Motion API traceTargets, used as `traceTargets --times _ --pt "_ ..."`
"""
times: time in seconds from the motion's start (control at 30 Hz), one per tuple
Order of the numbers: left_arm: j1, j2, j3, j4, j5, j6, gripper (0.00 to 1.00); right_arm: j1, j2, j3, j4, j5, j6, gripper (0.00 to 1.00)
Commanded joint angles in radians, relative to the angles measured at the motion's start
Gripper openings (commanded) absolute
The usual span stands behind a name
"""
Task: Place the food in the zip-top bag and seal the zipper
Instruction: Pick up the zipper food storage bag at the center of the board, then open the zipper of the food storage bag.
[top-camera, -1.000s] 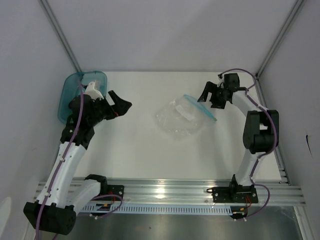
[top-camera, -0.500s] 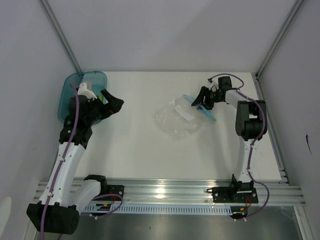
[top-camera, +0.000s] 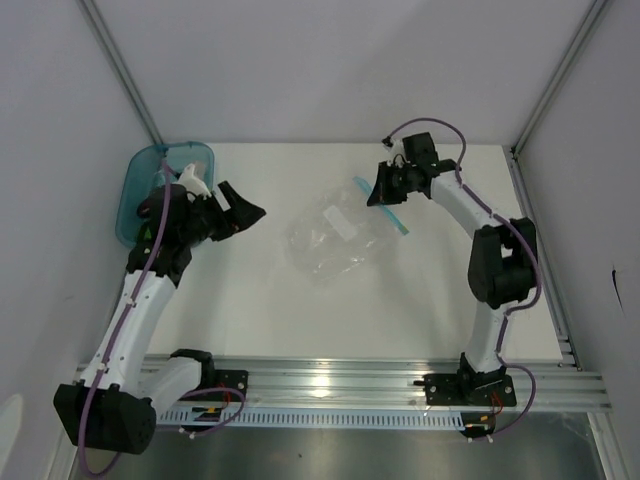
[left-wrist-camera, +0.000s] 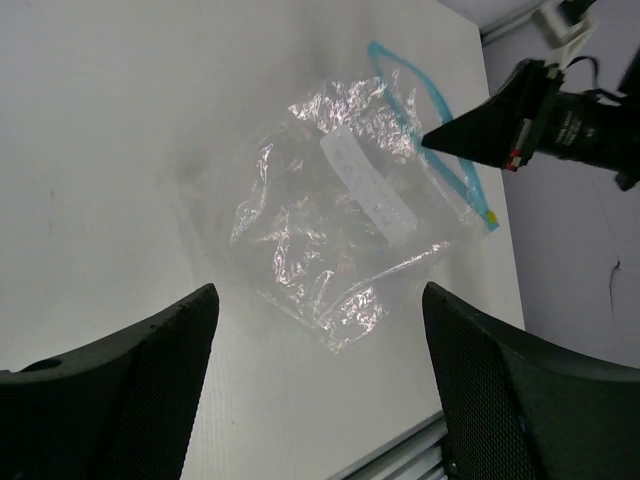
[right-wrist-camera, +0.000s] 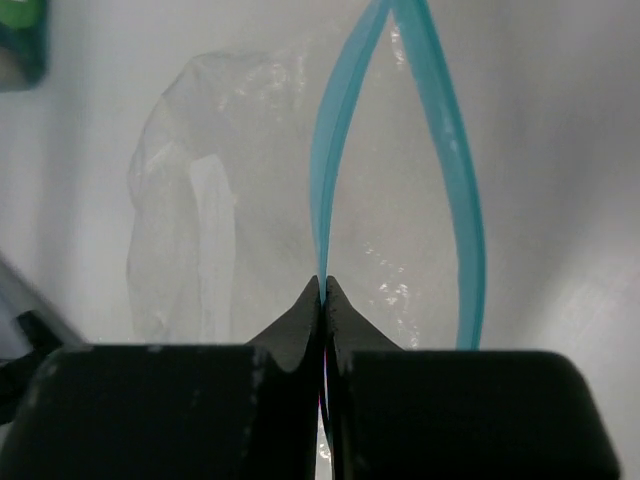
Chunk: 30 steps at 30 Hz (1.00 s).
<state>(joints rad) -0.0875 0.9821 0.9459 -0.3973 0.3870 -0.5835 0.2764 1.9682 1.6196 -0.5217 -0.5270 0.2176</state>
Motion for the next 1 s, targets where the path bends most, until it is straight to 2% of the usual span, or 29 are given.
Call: traceTargets --times 0.0,0.1,0.13,0.27,0.4,0.63,0.97 --pt "-0.07 0.047 0.053 0.015 0.088 -0.053 0.84 0.136 -0.187 0.085 -0.135 0.411 -0.162 0.0" --pt "-0.121 0.079 0.093 0.018 0.095 -0.075 0.86 0.243 -0.274 0.071 -0.156 0.573 -0.213 0.0" --pt "-0.13 0.084 0.1 0.024 0.086 -0.078 0.86 0.259 -0.296 0.057 -0.149 0.581 -0.245 0.0" --pt "-0.156 0.136 0.166 0.02 0.095 -0.126 0.92 0.339 -0.38 -0.029 -0.095 0.539 -0.29 0.0" --pt "-0.173 0.164 0.154 0.075 0.112 -0.191 0.99 0.388 -0.402 -0.111 -0.04 0.443 -0.297 0.0" --pt "-0.221 0.237 0.133 0.106 0.101 -0.268 1.0 0.474 -0.358 -0.164 -0.015 0.427 -0.287 0.0" --pt "-0.288 0.294 0.16 0.092 0.035 -0.251 0.99 0.501 -0.385 -0.237 0.106 0.386 -0.187 0.0"
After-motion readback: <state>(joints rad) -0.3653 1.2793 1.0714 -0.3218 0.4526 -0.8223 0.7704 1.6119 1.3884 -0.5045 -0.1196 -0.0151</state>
